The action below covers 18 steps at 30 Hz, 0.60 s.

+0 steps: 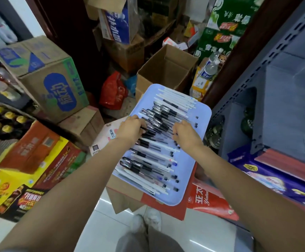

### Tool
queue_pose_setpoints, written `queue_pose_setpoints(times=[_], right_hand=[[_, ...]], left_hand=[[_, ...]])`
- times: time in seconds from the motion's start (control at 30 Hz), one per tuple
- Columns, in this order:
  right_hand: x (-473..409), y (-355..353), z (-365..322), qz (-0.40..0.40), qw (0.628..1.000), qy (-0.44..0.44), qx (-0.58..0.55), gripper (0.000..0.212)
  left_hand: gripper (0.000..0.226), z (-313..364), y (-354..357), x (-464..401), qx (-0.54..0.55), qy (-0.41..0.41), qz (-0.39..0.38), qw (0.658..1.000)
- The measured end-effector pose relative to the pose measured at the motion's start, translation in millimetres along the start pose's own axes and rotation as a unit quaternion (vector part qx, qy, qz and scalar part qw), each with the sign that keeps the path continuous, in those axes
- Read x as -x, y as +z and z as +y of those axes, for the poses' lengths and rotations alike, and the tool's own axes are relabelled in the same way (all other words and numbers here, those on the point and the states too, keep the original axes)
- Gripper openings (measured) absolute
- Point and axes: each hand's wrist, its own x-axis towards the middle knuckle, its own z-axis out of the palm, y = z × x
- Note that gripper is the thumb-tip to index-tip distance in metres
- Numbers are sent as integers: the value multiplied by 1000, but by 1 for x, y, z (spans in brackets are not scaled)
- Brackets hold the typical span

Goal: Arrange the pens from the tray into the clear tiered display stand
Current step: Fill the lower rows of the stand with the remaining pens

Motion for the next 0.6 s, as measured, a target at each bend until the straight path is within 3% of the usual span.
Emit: queue_pose_setpoints(times=[0.13,0.23,0.37,0.47,0.6], right_hand=[[4,-2,2,2,1000,0,-28,18],[5,-4,1,9,999,7,-46,12],[7,-6,-2,12,998,26,-63,13],[13,-12,-6,29,992,29,-123,9],[30,-35,-17,83,968,3,-239,12]], left_hand=[[14,0,-10,-5,43,-2,-14,999],[8,-3,-14,-1,184,-34,-8,982],[9,-2,-26,15,440,-93,-8,893],[6,-2,-33,23,554,-131,4,822],[13,11,-50,26,598,-102,51,794]])
